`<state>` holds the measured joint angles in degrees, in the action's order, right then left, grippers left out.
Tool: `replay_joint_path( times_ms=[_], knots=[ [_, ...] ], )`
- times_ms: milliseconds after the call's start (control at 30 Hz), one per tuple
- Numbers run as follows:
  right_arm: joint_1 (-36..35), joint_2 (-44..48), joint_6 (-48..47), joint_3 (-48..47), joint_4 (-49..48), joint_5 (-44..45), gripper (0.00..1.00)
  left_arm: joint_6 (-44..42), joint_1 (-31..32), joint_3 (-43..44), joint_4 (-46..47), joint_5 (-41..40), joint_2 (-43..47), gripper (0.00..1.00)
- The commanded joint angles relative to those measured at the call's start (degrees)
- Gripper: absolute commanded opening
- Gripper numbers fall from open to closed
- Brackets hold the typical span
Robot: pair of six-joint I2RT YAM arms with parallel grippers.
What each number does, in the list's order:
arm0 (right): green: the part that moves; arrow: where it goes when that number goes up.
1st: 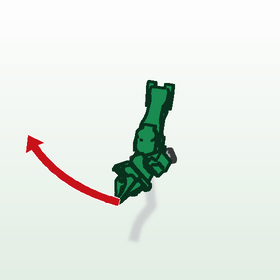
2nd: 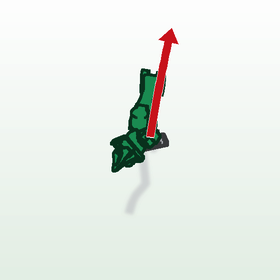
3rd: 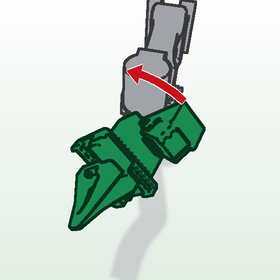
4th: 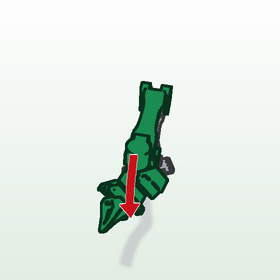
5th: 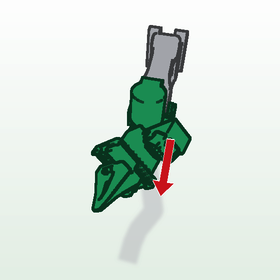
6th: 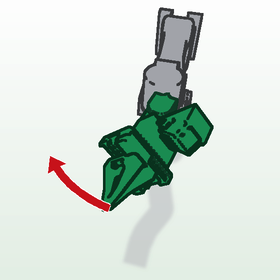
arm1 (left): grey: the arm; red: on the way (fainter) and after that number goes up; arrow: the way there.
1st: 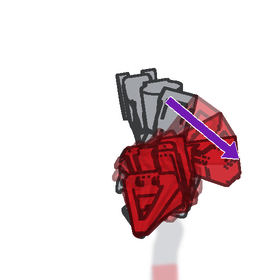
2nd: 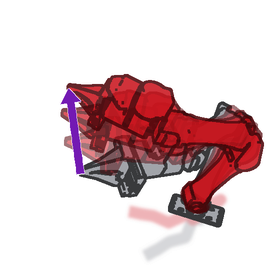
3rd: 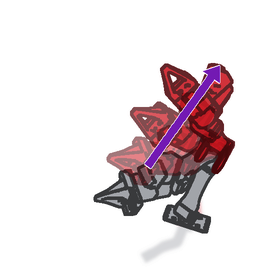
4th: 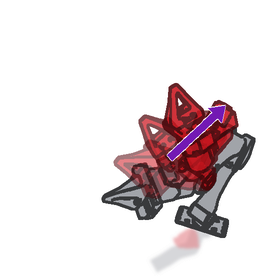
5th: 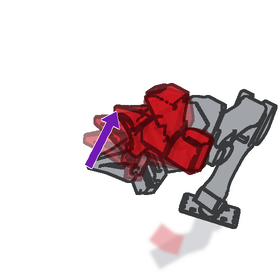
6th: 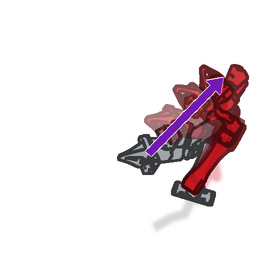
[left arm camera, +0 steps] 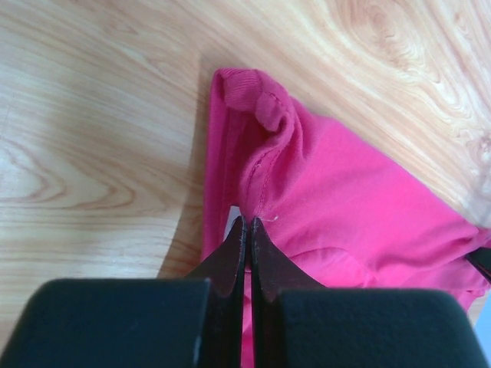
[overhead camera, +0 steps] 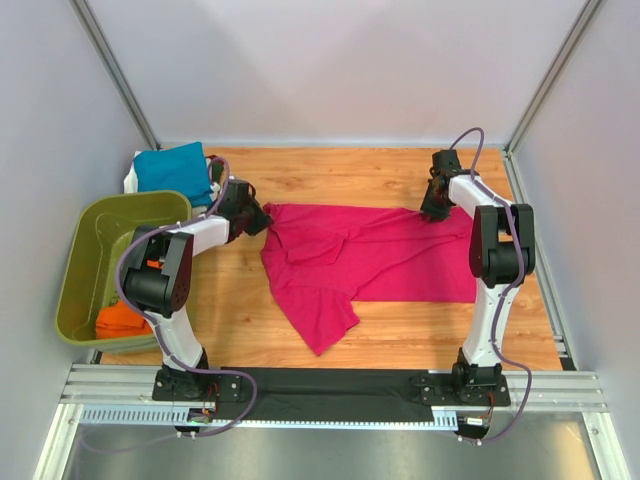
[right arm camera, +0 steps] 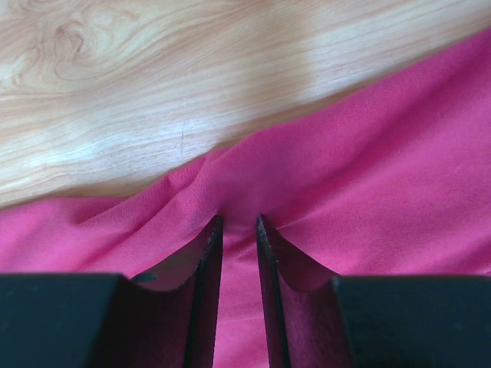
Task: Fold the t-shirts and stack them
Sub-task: Fold the tshirt
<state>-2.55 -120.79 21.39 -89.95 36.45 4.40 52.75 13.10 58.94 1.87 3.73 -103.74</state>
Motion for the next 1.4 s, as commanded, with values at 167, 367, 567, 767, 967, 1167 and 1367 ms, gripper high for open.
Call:
replay_joint_path(
  times_ms=[167,367,567,767,967,1167,1367],
  knots=[
    [-0.2,-1.1,0.1,-0.4,0.6,0.2,0.26,1.5,0.2,-1.4,-3.0,-2.1,2.4,0.00],
    [-0.1,-0.9,0.2,-0.3,0.6,0.2,0.25,1.5,0.2,-2.7,-2.2,-1.7,1.3,0.00],
    [-0.1,-0.7,0.0,-0.4,1.0,0.1,0.25,0.1,0.3,-2.8,0.2,-1.0,0.3,0.07],
    [-0.1,1.3,-1.1,-0.8,1.5,-2.5,0.26,-3.4,0.2,-0.2,-0.4,-0.7,1.9,0.29],
    [-1.5,7.7,-2.7,-1.1,1.3,-6.1,0.27,-8.4,0.2,1.6,-1.7,1.5,8.3,0.51],
    [-5.2,14.9,-2.1,-0.8,1.3,-6.9,0.31,-9.3,2.2,0.7,-5.9,3.3,15.9,0.58],
    [-10.7,19.3,2.4,5.2,-2.5,-6.0,0.32,-2.3,8.2,-5.2,-5.2,0.6,19.6,0.58]
  ],
)
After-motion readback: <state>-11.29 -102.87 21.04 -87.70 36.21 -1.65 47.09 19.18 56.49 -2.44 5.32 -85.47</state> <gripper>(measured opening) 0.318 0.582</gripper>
